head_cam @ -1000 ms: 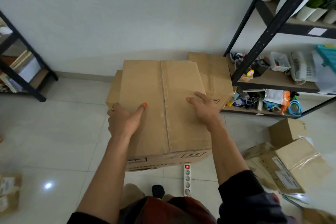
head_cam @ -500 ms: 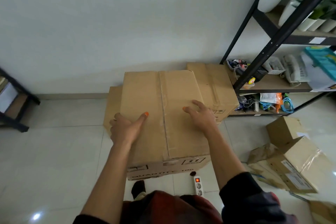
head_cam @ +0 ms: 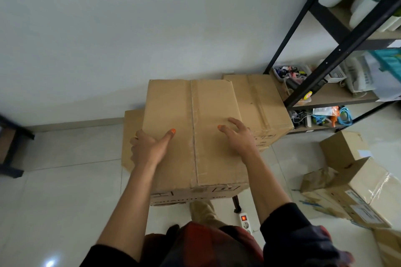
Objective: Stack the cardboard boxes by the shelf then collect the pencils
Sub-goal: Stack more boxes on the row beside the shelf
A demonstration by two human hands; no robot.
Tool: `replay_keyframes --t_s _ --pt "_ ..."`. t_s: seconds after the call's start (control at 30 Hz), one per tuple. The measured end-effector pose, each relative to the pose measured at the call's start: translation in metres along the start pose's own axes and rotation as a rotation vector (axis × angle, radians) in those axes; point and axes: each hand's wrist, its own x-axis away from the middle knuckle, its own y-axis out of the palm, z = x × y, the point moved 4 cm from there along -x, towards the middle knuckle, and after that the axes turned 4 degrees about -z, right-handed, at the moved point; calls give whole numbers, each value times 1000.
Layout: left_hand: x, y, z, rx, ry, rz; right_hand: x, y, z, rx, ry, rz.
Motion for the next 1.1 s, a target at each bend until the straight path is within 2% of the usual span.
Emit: replay_keyframes --t_s 0.57,0.7,0.9,1.1 --pt "-136 58 76 99 -104 -26 -177 -3 -36 15 10 -141" --pt "-159 73 90 52 -104 -41 -207 1 -33 22 18 -171" --pt "-200 96 93 112 -133 -102 -252 7 -21 -9 100 -230" --pt "-221 119 91 249 -128 -154 -281 11 -10 150 130 -264"
